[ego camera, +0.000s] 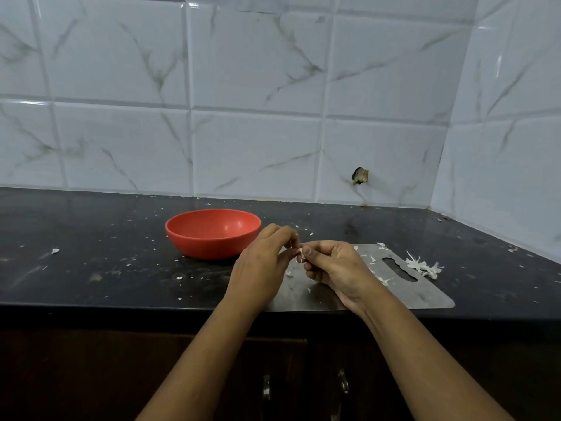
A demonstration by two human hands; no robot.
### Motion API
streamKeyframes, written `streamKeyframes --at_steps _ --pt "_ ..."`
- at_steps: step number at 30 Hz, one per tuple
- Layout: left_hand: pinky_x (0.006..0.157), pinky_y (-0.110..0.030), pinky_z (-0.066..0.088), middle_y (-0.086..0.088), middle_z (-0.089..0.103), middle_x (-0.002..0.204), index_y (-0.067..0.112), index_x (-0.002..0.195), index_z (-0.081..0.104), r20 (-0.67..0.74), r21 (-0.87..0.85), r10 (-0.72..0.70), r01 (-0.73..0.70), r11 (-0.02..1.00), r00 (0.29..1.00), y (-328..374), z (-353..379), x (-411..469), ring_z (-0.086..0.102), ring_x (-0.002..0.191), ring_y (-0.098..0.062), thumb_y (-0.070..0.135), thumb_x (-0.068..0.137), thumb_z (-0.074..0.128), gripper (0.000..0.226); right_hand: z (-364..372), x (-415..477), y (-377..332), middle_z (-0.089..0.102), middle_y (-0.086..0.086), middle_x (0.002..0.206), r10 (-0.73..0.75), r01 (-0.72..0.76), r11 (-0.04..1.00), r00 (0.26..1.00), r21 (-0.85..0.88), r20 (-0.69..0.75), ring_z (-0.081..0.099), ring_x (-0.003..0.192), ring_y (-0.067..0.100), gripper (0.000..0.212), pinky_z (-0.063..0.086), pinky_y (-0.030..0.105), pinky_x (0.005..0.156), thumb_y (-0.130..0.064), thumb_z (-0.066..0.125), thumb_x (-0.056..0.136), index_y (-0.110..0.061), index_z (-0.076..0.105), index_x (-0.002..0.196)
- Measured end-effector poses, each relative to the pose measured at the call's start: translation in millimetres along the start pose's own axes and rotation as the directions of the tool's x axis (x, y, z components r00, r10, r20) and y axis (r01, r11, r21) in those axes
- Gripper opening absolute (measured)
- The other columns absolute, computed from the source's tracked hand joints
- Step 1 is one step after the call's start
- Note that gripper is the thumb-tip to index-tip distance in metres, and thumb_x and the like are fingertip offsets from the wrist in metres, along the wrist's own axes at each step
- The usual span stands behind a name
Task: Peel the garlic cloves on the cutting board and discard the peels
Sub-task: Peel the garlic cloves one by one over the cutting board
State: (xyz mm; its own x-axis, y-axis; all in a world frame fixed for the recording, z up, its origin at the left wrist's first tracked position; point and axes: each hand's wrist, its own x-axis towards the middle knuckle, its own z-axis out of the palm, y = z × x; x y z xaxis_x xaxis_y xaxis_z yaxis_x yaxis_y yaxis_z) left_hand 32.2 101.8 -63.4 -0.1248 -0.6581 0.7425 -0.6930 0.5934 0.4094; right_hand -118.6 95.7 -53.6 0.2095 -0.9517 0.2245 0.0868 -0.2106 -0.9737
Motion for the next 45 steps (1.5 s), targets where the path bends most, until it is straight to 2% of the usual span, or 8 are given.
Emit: streamKeyframes --at_steps 3,8,15,21,29,35,40,45 --pt "0.067 -0.042 0.050 0.012 0.050 0.096 0.020 0.094 0.057 0.023 0.031 0.008 -0.009 0.999 1.000 1 1 0 0.054 0.077 -0.011 0.021 0.093 0.057 0.002 0 0 0 0.065 -0.001 0.067 -0.001 0.001 1.000 1.000 0.001 0.000 0.056 0.057 0.004 0.014 0.049 0.016 0.057 -0.005 0.059 0.093 -0.007 0.071 0.088" --pt "0.064 -0.041 0.050 0.011 0.049 0.100 0.020 0.099 0.055 0.052 0.119 0.019 -0.025 0.993 0.998 4 2 -2 0.056 0.077 -0.018 0.024 0.098 0.049 0.007 1 0 0 0.066 -0.001 0.068 -0.002 0.002 1.000 1.000 0.002 -0.001 0.057 0.058 0.004 0.013 0.050 0.017 0.057 -0.006 0.059 0.093 -0.007 0.071 0.088" --pt "0.066 -0.042 0.051 0.009 0.049 0.103 0.019 0.103 0.053 0.080 0.130 0.007 -0.017 0.991 0.997 7 2 -1 0.054 0.078 -0.016 0.024 0.099 0.045 0.010 0 1 0 0.067 0.000 0.073 0.004 -0.002 1.000 0.999 0.029 -0.054 0.058 0.064 0.006 0.013 0.052 0.020 0.061 -0.007 0.059 0.093 -0.009 0.071 0.094" --pt "0.074 -0.043 0.050 0.012 0.060 0.086 0.021 0.094 0.048 0.084 -0.020 -0.071 0.073 0.997 0.994 2 2 -1 0.058 0.080 -0.013 0.014 0.098 0.045 0.009 0 0 -2 0.064 0.003 0.080 0.014 0.000 0.993 0.992 0.115 -0.126 0.058 0.065 0.007 0.017 0.053 0.018 0.059 -0.004 0.053 0.097 -0.009 0.069 0.095" --pt "0.074 -0.035 0.056 0.012 0.069 0.086 0.022 0.092 0.055 0.030 -0.077 -0.131 0.133 0.988 0.991 -4 4 -2 0.063 0.074 0.000 0.005 0.086 0.064 0.020 0 -1 -4 0.064 0.003 0.087 0.005 0.008 0.993 0.995 0.120 -0.102 0.059 0.070 0.009 0.025 0.054 0.018 0.063 -0.003 0.047 0.099 -0.010 0.070 0.096" --pt "0.068 -0.037 0.055 0.014 0.070 0.087 0.024 0.096 0.062 0.010 -0.030 -0.155 0.156 0.987 0.988 -2 3 -2 0.060 0.068 -0.004 0.014 0.095 0.053 0.013 0 -1 -1 0.069 0.004 0.081 -0.038 0.043 0.996 0.998 0.079 -0.056 0.064 0.072 0.009 0.014 0.055 0.018 0.069 -0.001 0.059 0.092 -0.006 0.068 0.101" --pt "0.076 -0.036 0.054 0.011 0.069 0.100 0.026 0.107 0.063 0.062 -0.055 -0.125 0.129 0.990 0.990 6 -1 0 0.064 0.079 -0.008 0.033 0.094 0.057 0.016 0 0 0 0.069 0.005 0.074 -0.049 0.052 0.996 0.998 0.069 -0.044 0.062 0.065 0.008 0.007 0.055 0.017 0.065 -0.003 0.062 0.090 -0.003 0.068 0.093" --pt "0.069 -0.041 0.053 0.007 0.070 0.083 0.025 0.099 0.068 0.042 0.044 -0.114 0.112 0.993 0.993 4 0 -1 0.061 0.071 -0.012 0.030 0.094 0.057 0.014 1 0 0 0.068 0.004 0.068 -0.061 0.063 0.997 0.997 0.035 -0.047 0.061 0.060 0.007 0.008 0.052 0.016 0.059 -0.005 0.061 0.091 -0.004 0.067 0.086"
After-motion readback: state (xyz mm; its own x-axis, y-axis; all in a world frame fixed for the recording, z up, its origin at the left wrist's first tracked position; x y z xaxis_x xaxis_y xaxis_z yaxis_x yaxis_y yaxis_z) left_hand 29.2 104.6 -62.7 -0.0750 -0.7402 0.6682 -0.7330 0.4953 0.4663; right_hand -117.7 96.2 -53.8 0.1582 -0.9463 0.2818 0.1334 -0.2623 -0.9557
